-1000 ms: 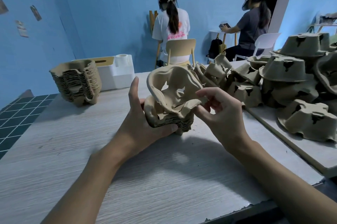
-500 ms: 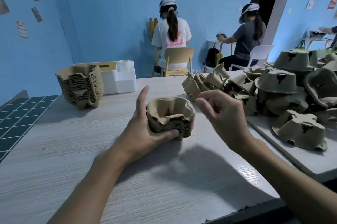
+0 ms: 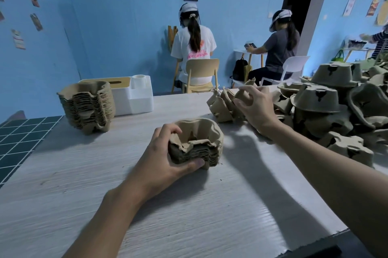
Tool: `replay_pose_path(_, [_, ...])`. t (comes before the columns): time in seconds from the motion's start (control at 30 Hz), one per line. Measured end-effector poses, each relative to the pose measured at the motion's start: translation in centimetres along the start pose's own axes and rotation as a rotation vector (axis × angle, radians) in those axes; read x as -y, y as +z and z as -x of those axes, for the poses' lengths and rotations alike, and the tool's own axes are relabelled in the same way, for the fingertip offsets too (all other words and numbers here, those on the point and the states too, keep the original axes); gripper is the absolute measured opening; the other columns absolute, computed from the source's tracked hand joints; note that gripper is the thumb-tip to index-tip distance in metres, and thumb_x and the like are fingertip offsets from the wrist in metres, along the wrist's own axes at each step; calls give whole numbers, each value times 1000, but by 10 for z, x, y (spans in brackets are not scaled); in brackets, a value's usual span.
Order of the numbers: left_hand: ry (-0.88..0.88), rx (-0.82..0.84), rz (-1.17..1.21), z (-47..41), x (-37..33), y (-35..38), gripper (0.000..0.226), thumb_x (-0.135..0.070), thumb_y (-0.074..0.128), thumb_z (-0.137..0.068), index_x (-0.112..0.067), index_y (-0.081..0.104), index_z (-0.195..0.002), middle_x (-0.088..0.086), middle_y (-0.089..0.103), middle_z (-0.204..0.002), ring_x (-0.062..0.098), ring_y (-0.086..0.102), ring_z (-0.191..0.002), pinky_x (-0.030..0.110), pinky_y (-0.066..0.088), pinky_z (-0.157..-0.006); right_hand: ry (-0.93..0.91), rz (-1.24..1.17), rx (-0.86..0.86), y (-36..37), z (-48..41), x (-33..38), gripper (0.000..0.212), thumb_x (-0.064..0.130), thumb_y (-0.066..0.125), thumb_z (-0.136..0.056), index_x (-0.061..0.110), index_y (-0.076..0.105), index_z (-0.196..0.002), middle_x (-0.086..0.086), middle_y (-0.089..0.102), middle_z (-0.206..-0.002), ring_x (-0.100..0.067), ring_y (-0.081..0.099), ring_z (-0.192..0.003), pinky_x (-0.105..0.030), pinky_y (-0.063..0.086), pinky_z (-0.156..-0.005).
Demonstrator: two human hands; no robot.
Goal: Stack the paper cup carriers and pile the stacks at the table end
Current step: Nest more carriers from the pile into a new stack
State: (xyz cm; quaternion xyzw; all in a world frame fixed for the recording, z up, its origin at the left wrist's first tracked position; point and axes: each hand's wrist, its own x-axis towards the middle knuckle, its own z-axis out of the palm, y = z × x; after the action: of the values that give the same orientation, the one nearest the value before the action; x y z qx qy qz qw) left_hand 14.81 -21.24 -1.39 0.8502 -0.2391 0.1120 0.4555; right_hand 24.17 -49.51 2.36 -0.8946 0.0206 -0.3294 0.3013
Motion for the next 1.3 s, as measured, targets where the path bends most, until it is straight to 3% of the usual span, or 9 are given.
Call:
replay_pose_path(0.13, [-4, -5, -3, 0, 1, 1, 69, -74, 72, -55, -45, 41, -109, -15, 48, -119, -9, 48, -101, 5, 37, -77, -55, -10, -115, 1, 6, -7, 10, 21, 69, -87, 15, 68, -95, -5, 53, -97, -27, 53, -94, -47, 47, -88])
replay_pose_path(0.23, [-13, -8, -2, 0, 1, 1, 70, -75, 72, -54, -45, 42, -110, -15, 48, -119, -5, 49, -102, 13, 40, -80, -80, -61, -234, -8, 16, -5, 7, 11, 67, -87, 5, 69, -89, -12, 61, -94, -24, 55, -85, -27, 41, -75])
replay_pose_path(0.43, [-16, -11, 2, 0, 1, 1, 70, -74, 73, -54, -44, 42, -109, -13, 49, -118, 2, 51, -104, 21, 44, -83, -191, -139, -415, -24, 59, 12, 9, 9, 68, -85, 3, 64, -80, -6, 56, -84, -17, 51, -74, -30, 43, -66])
replay_pose_path(0.63, [-19, -29, 1, 0, 5, -1, 68, -72, 75, -56, -43, 43, -109, -10, 50, -119, 7, 53, -102, 26, 44, -84, -218, -108, -200, -26, 117, 23, 11, 13, 76, -82, 9, 68, -76, 4, 57, -73, -8, 50, -61, -22, 40, -56])
replay_pose_path(0.77, [-28, -32, 4, 1, 4, 0, 68, -70, 75, -56, -41, 43, -109, -8, 51, -120, 7, 53, -98, 23, 41, -81, -229, -146, -147, -32, 132, 23, 12, 17, 80, -79, 11, 70, -76, 5, 62, -68, -10, 53, -60, -31, 45, -57])
replay_pose_path(0.93, [-40, -18, 6, 1, 4, -1, 68, -68, 76, -57, -42, 44, -110, -6, 52, -121, 6, 53, -98, 21, 41, -80, -232, -10, -131, -40, 126, 8, 33, 30, 83, -74, 14, 69, -99, -3, 55, -102, -23, 48, -99, -36, 42, -85])
replay_pose_path(1.07, [-42, -10, 4, 1, 5, -1, 67, -66, 77, -58, -42, 44, -111, -6, 52, -120, 5, 53, -94, 22, 40, -79, -47, 72, 99, -43, 121, -12, 61, 35, 86, -69, 24, 61, -123, -8, 37, -124, -25, 38, -117, -31, 37, -101])
replay_pose_path(1.17, [-44, -6, 1, 1, 4, -2, 66, -67, 76, -57, -43, 43, -110, -6, 52, -119, 5, 52, -93, 21, 40, -79, 28, -35, 208, -45, 120, -17, 46, 17, 83, -76, 20, 63, -117, -2, 46, -110, -17, 51, -99, 0, 37, -81])
replay_pose_path(1.3, [-47, -8, 14, 1, 4, -2, 66, -68, 76, -56, -44, 43, -108, -6, 53, -115, 4, 51, -92, 22, 40, -79, -4, -36, 176, -43, 116, -16, 25, 6, 78, -77, 26, 68, -86, 1, 62, -90, -3, 57, -75, -2, 37, -68])
